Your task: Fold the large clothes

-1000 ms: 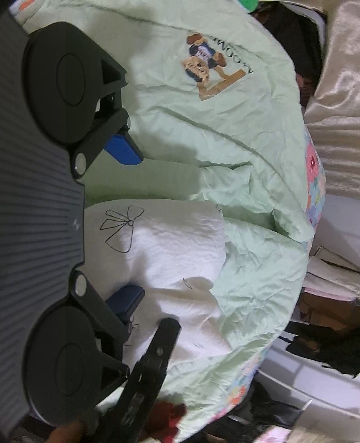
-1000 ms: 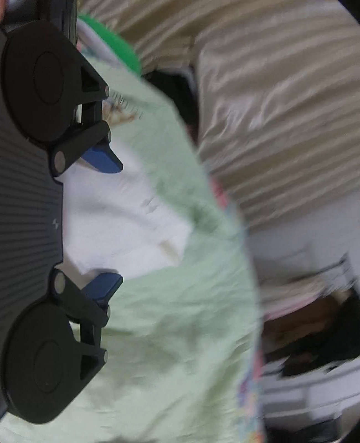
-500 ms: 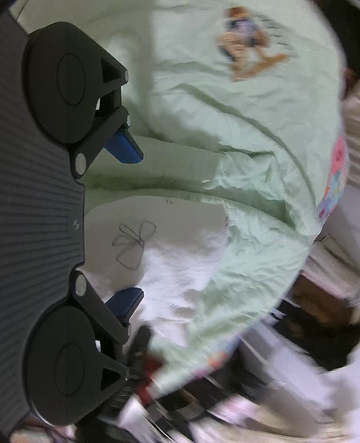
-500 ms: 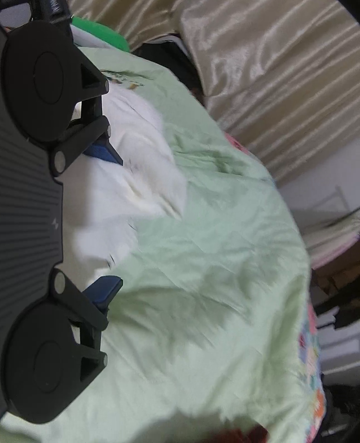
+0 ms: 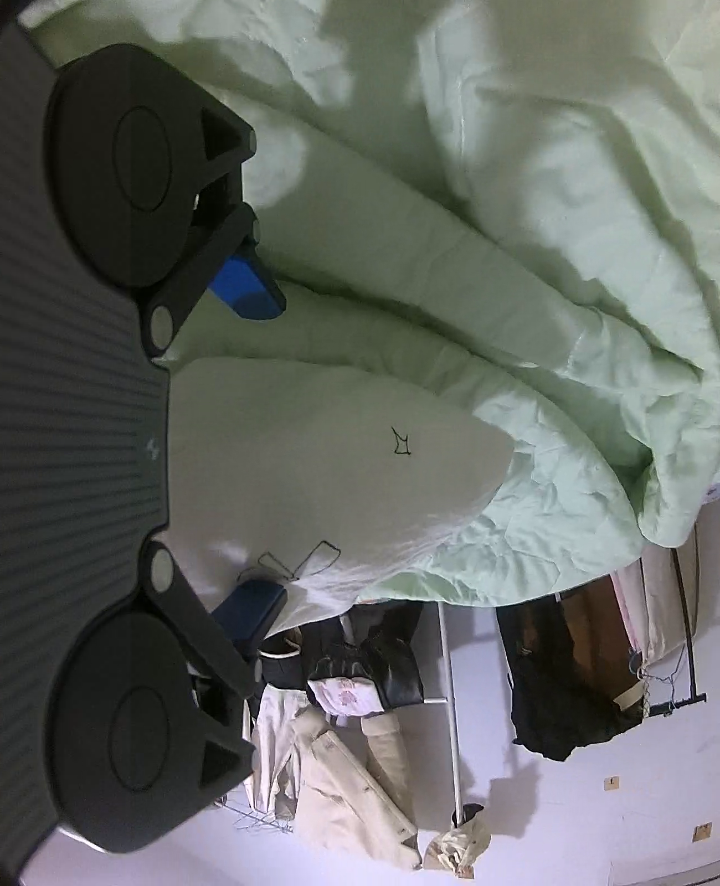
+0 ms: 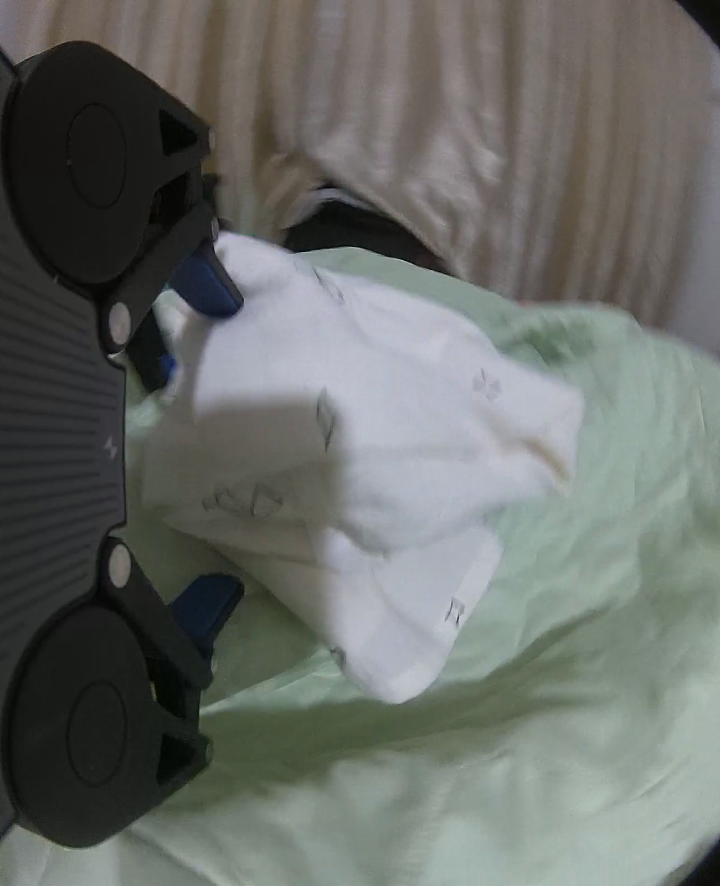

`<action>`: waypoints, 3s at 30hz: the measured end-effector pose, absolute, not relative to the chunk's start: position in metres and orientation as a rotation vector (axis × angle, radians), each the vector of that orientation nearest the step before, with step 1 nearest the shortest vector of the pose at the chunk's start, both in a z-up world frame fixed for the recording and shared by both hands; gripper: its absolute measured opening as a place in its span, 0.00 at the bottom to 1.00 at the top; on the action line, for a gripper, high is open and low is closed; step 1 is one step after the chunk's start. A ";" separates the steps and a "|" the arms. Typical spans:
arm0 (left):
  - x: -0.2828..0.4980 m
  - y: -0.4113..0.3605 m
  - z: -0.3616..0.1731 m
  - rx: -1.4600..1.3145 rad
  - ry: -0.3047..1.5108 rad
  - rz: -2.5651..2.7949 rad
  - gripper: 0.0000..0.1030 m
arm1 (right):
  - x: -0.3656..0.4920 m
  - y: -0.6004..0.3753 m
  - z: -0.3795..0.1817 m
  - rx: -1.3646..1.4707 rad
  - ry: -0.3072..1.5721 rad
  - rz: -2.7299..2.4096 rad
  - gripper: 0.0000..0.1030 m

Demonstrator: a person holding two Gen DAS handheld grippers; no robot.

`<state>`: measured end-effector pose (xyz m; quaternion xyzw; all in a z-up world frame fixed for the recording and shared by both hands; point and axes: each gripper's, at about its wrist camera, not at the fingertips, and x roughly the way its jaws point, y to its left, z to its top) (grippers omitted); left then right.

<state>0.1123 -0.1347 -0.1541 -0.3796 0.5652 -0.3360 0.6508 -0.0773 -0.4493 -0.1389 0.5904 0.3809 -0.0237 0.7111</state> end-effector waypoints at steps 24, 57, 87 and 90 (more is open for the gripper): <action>0.120 -0.141 -0.150 -0.784 1.244 -0.885 0.62 | -0.097 -0.472 -0.187 1.769 0.607 -0.080 1.00; -0.037 -0.538 0.023 -0.044 1.093 -1.551 0.47 | -0.342 -0.643 0.011 0.905 0.056 -0.507 0.28; -0.053 -0.664 -0.038 0.255 1.167 -1.285 0.75 | -0.316 -0.651 -0.025 0.226 0.565 -0.565 0.60; -0.064 -0.669 -0.028 0.295 1.075 -1.295 0.75 | -0.317 -0.654 -0.046 0.159 0.622 -0.570 0.60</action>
